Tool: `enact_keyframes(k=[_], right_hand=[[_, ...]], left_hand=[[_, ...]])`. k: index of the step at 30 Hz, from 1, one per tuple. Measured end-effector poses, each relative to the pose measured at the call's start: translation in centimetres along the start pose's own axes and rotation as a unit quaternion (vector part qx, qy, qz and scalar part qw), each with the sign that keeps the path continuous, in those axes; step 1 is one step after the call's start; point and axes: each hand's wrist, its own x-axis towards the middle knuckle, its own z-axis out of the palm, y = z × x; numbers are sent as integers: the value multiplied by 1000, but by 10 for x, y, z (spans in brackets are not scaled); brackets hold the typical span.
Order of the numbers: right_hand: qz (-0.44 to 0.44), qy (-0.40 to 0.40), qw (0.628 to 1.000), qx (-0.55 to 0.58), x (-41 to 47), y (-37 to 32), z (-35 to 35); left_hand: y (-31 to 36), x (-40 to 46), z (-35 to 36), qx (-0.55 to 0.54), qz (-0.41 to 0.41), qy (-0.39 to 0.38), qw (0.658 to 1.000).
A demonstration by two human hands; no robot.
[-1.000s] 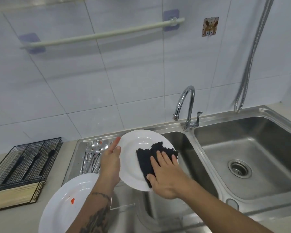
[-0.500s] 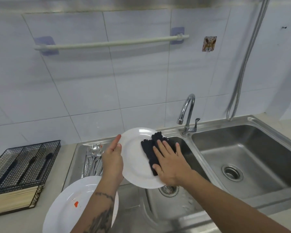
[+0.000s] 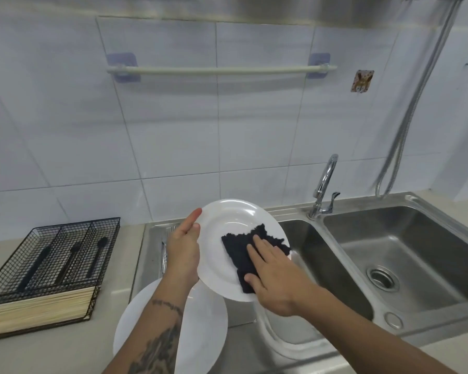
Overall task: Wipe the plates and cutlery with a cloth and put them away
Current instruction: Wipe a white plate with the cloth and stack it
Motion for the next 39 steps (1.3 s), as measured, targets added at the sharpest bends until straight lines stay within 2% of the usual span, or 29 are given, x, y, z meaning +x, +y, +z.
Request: enact_keyframes(k=[3,6,9,12,15,18,24,28,32,37,39], right_hand=[[34,-15,999,2,-5,-21,5],[-10,-27,998,58,-1,-44,12],[-45,21,996,80,18,-51,16],[-27,88,995,30,46,-42,11],[22,122,992,-33,60,-29,3],[57,118,989,-71,51,-27,3],[-5,55,998,16,37,-59,15],[-14,109,994,-24,60,-50,6],[37,166,981,-95,66,-28,-10],[100,194,970,-111,60,-19,-16],[104,172,972,-124,53,-22,-15]], left_hand=[[5,1,-12,6,3,-2,1000],[11,3,-16,21,10,-33,999],[15,3,-16,32,22,-66,997],[15,-1,-15,26,12,-96,995],[21,0,-20,1,10,-63,998],[29,5,-31,-19,11,-34,999],[25,8,-36,-16,-1,-43,999],[19,2,-27,-2,-13,-63,998],[20,0,-30,-7,-10,-49,999],[26,1,-40,-44,-11,-28,999],[29,3,-46,-48,-9,-27,998]])
